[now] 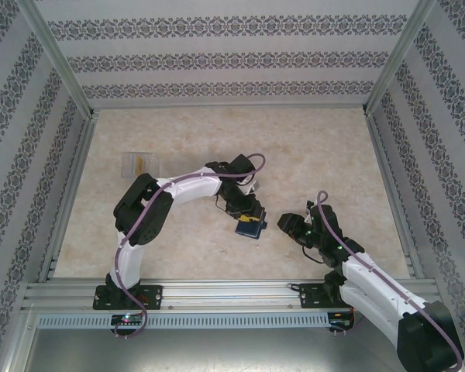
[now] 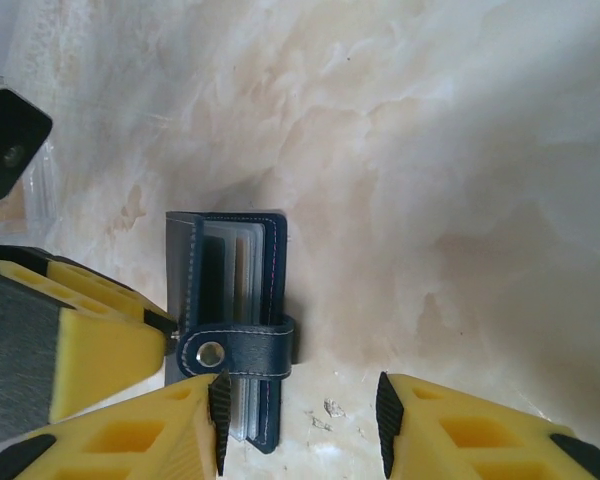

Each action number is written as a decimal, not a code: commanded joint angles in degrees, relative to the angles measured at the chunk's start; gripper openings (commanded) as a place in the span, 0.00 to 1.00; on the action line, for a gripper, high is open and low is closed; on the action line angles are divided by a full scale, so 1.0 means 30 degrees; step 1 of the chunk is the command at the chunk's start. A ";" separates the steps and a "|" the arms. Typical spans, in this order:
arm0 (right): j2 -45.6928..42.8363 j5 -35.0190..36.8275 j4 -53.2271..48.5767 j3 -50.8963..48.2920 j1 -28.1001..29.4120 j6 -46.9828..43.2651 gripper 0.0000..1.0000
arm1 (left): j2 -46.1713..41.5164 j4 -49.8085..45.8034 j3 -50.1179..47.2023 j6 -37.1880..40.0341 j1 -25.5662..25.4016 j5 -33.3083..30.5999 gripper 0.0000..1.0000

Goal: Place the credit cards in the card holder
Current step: Close the card holder at the center of the table.

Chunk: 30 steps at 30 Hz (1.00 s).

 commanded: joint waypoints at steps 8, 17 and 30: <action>0.0009 -0.0653 -0.0080 -0.0078 -0.0448 -0.0355 0.46 | 0.0839 -0.0936 0.1014 0.0329 -0.0620 0.0698 0.25; 0.0945 -0.1242 0.0306 0.0380 -0.0522 -0.0577 0.44 | 0.0398 -0.0773 0.1354 0.0414 -0.0738 0.1209 0.32; 0.6862 -0.3664 0.1734 0.3045 -0.0925 -0.1478 0.43 | 0.0453 0.0055 0.0556 0.0135 -0.0740 0.1242 0.32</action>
